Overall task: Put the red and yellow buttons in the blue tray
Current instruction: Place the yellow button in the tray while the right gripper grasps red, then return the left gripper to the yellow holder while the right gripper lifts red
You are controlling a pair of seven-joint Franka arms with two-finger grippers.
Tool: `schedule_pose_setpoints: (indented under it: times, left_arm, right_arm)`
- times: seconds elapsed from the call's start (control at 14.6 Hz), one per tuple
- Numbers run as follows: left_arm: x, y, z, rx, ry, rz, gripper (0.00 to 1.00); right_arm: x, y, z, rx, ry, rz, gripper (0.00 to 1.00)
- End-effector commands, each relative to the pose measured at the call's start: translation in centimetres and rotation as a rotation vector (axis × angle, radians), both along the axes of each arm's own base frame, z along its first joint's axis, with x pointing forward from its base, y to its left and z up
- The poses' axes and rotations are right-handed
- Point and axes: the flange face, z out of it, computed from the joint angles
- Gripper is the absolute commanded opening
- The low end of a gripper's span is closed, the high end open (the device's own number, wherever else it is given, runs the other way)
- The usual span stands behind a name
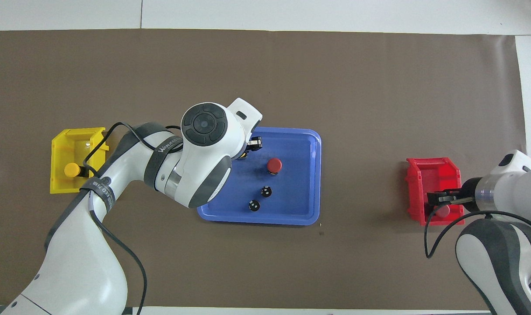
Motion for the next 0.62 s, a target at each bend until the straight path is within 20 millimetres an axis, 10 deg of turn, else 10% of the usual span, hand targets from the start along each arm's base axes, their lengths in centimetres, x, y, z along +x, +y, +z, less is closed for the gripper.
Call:
schedule_pose_setpoints:
  times: [0.0,0.55]
  left_arm:
    - [-1.3,-0.6,-1.0,-0.002,0.023,-0.009,0.02]
    - [-1.2,-0.7,-0.3,-0.009,0.014,-0.008,0.85]
  right_arm:
    - [-1.3,-2.2,-1.8,0.003,-0.012,0.018,0.66]
    - [-2.3,-1.6,-4.1,0.006,0.008,0.03,0.65]
